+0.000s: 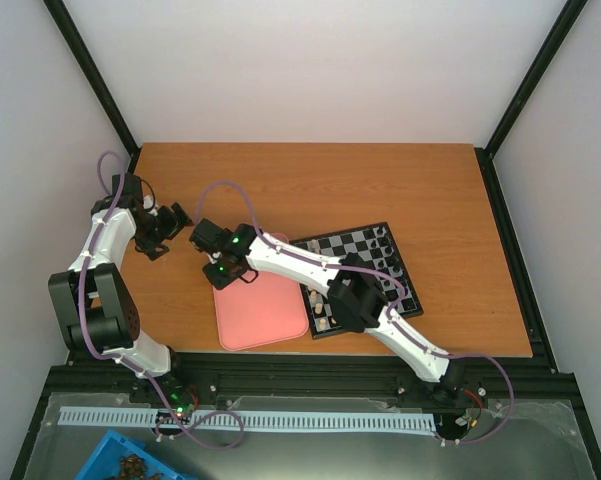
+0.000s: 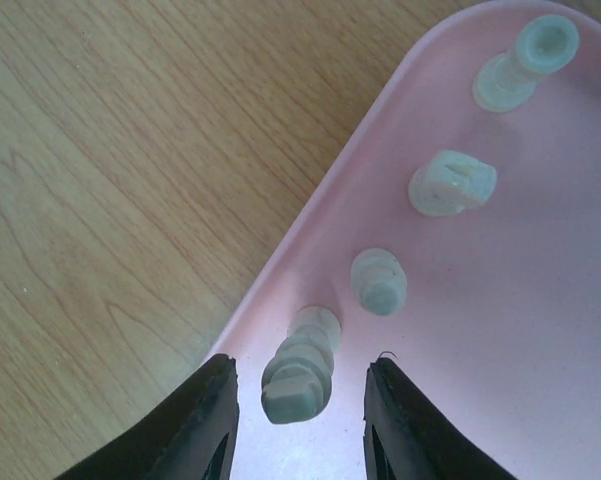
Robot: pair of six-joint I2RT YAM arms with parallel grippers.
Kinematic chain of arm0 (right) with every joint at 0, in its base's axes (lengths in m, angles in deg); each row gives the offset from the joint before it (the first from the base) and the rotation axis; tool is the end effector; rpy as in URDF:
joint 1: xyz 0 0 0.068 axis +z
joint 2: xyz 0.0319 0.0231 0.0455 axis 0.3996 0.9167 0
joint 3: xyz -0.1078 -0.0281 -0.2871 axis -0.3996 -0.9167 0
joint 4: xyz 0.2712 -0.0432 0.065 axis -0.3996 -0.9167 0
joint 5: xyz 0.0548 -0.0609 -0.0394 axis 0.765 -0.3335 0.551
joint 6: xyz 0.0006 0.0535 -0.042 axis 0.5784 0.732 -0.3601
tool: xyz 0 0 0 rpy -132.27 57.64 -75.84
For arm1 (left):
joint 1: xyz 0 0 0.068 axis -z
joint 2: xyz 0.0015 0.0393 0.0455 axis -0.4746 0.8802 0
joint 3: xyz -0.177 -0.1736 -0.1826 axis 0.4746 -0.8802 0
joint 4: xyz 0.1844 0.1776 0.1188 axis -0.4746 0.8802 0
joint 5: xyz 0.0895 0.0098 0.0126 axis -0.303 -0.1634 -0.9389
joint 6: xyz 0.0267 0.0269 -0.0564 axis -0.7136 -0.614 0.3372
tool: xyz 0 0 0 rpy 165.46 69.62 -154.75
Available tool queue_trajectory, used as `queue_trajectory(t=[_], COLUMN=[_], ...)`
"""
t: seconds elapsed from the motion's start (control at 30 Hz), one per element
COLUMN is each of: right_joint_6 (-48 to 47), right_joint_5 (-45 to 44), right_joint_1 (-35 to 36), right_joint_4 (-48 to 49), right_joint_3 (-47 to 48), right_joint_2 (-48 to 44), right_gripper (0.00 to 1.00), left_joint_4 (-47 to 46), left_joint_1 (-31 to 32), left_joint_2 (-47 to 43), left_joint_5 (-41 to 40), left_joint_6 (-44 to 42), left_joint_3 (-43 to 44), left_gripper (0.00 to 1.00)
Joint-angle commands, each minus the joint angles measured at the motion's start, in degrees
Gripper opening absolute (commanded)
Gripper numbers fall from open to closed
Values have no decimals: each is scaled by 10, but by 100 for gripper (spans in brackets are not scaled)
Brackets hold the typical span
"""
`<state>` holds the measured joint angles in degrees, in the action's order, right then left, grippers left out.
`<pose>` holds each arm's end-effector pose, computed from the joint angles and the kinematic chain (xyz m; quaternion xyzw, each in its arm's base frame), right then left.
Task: Set up the chess pieces on the board
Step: Pick up the chess piece from the storage box, then place the chess piece on the chessboard.
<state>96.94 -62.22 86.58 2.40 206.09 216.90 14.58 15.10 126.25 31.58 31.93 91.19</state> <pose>0.2659 0.5269 0.1880 -0.3774 0.9002 0.1550 0.1524 0.3226 0.0568 0.2516 -0.3356 0.9102 -0.1948 0.1448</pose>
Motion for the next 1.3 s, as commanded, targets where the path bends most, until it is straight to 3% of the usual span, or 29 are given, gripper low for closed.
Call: queue_trajectory(t=[0.0,0.33,0.6,0.83,1.27], right_joint_6=[0,4,1,-8,23], right_joint_5=[2,4,-24,-58,-137], right_joint_1=[0,-2,-4,-13,-74], right_joint_4=[0,-9,-24,-25,-20], right_joint_3=[18,19,6,-85,-395], right_joint_2=[19,16,-29,-140,-346], right_gripper=[35,12,5,5,6], left_joint_4=[-9,-11,-11,-11,-13], left_joint_1=[-2,-2,-2,-2,-2], left_joint_2=[-4,-2,0,0,1], left_joint_5=[4,8,8,8,9], left_joint_6=[-9,-8,-9,-9,-9], left_joint_3=[0,-2,0,0,-1], left_gripper=[100,100,100,100,100])
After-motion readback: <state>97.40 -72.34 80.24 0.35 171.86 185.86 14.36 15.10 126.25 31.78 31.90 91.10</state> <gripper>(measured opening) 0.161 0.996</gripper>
